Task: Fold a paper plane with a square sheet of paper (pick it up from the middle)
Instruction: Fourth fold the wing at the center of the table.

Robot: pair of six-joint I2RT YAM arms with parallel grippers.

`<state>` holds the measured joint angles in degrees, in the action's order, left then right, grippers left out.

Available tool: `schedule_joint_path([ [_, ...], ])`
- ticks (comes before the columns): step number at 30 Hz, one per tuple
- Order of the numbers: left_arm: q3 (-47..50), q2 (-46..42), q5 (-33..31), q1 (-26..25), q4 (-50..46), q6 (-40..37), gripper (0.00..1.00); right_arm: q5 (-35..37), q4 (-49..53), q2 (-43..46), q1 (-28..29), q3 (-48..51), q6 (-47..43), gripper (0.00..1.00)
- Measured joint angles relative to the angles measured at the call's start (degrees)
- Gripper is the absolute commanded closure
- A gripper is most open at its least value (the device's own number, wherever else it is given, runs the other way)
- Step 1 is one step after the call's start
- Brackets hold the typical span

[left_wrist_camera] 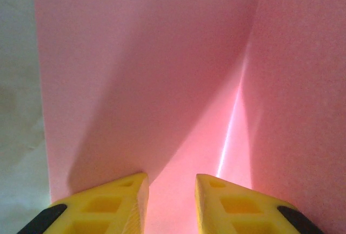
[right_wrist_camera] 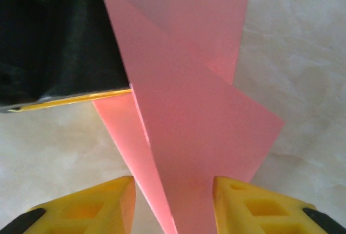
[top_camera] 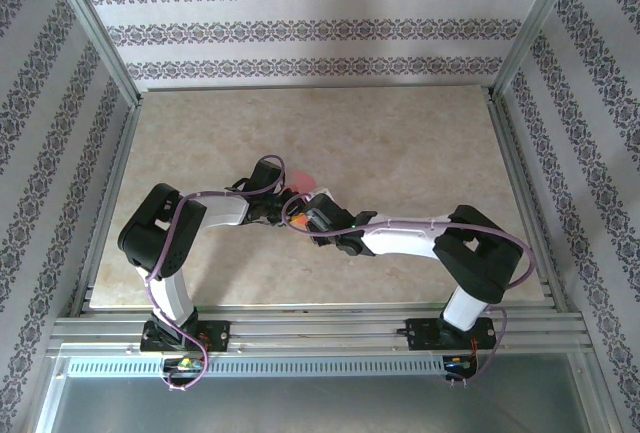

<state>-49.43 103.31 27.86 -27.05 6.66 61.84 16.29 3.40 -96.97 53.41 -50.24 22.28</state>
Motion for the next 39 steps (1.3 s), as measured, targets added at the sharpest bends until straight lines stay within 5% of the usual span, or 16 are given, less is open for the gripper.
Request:
schedule_joint_path([
  [20,-0.1,0.0,0.0,0.0,-0.2,0.0,0.7,1.3,2.4,-2.3,-0.1,-1.4,0.5,0.89],
  [39,-0.4,0.0,0.0,0.0,-1.1,0.0,0.7,-15.2,-3.0,-1.9,-7.7,1.4,2.9,0.92],
])
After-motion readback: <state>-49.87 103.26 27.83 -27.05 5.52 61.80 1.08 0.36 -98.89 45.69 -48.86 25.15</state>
